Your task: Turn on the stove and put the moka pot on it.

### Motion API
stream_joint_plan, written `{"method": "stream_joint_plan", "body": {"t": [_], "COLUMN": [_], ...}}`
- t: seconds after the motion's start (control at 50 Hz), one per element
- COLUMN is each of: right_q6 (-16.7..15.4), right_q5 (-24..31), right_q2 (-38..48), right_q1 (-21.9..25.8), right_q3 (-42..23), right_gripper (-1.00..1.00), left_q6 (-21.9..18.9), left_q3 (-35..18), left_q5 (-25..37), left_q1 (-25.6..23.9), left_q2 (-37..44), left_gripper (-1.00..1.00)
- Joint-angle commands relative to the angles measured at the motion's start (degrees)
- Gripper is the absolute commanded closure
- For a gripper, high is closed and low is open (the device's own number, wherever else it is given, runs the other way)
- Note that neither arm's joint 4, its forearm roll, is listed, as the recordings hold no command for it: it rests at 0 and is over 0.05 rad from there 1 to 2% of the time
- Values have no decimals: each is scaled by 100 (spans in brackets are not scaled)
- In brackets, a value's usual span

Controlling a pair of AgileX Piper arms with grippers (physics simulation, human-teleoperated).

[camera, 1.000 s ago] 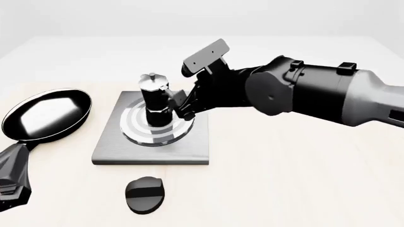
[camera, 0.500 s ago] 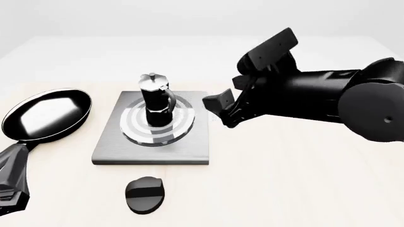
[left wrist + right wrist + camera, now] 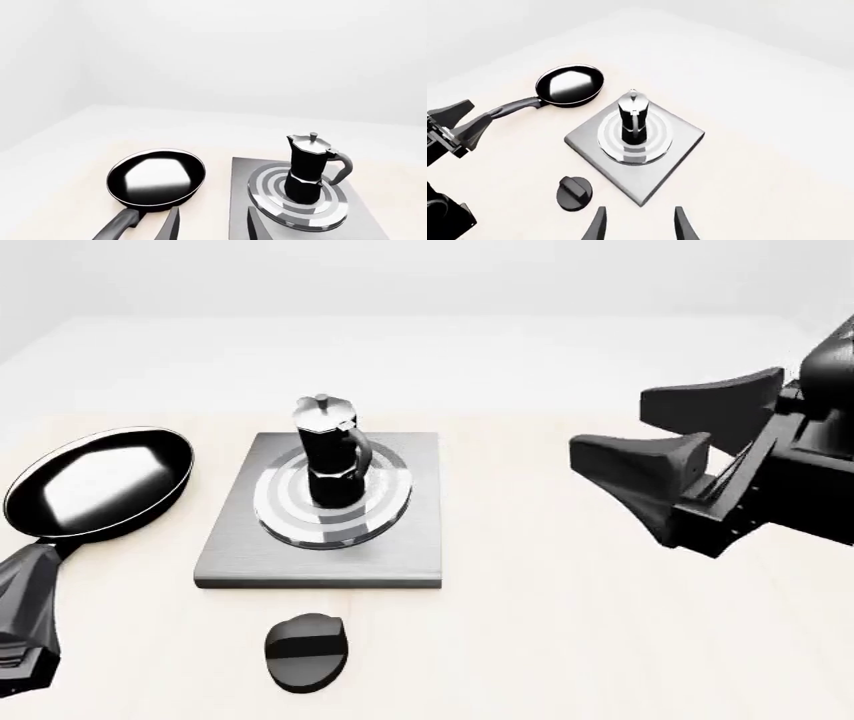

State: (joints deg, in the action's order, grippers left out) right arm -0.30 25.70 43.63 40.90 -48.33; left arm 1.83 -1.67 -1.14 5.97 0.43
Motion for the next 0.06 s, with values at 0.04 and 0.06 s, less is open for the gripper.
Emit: {"method": "stream_joint_plan", "body": {"t": [0.04, 0.06], "right_q6": [-21, 212], "right_q5": [538, 601], "right_q2": [-1476, -1604], "right_q1": [-141, -163], "right_q3": [575, 638], "right_gripper": [-100, -100], "left_q6": [-18, -23], "left_q3": [-27, -22], "left_q5": [18, 13], "left_q1": [-95, -103], "left_q2": [-18, -20], "left_gripper": [-100, -100]}}
